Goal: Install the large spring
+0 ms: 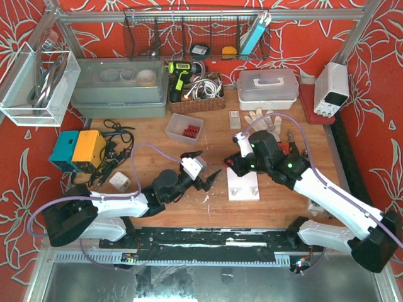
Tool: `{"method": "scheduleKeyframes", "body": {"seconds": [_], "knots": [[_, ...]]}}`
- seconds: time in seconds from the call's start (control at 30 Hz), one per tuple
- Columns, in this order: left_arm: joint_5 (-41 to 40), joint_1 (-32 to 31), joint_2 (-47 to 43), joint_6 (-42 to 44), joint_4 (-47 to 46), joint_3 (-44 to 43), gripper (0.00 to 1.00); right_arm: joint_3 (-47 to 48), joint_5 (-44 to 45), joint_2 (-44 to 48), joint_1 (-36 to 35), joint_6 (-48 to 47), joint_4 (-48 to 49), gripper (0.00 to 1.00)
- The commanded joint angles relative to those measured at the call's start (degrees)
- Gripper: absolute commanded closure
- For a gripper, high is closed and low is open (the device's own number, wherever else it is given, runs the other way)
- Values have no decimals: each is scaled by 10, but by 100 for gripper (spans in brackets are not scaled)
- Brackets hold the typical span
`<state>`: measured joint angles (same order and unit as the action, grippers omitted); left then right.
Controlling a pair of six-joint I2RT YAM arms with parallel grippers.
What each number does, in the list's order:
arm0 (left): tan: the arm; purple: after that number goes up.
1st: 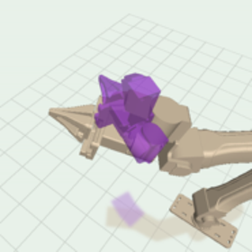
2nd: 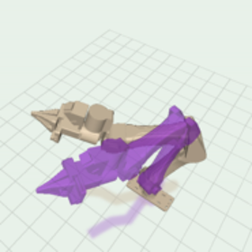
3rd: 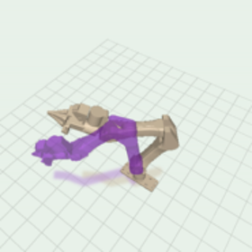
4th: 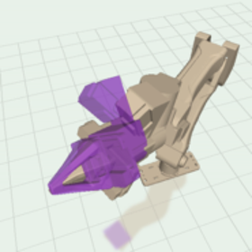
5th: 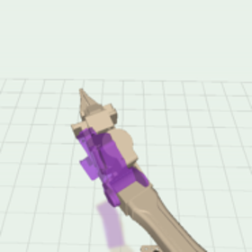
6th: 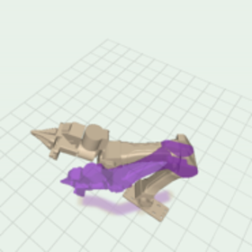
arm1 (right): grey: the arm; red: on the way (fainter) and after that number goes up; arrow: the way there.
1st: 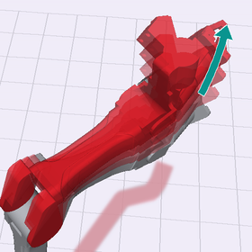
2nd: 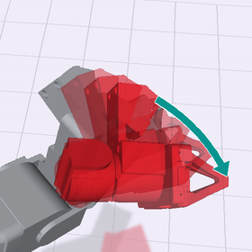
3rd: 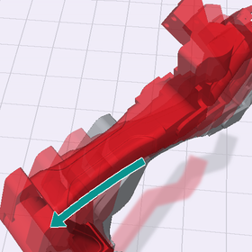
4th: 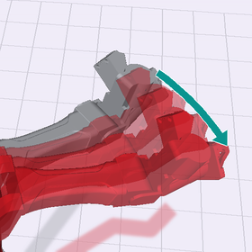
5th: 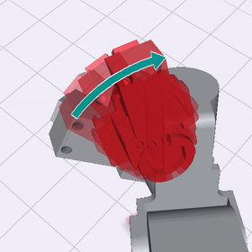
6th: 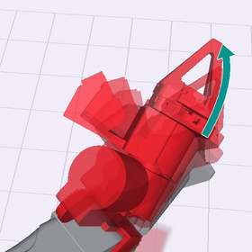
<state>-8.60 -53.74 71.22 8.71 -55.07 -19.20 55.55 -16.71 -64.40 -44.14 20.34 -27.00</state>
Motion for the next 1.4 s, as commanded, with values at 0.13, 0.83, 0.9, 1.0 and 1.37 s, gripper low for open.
{"method": "scheduleKeyframes", "body": {"seconds": [0.13,0.83,0.9,1.0,1.37], "knots": [[-174,-1,-33,-96,85,-18,0,-92,334,89,11,-19,33,100],[-250,8,-70,-132,102,42,0,-94,237,-46,118,0,44,100],[-249,8,-66,-134,111,36,0,-97,240,-51,118,1,44,100],[-247,8,-62,-136,112,34,0,-102,247,-58,118,-2,47,100],[-250,9,-69,-134,112,37,0,-118,242,-101,118,1,86,94]]}}
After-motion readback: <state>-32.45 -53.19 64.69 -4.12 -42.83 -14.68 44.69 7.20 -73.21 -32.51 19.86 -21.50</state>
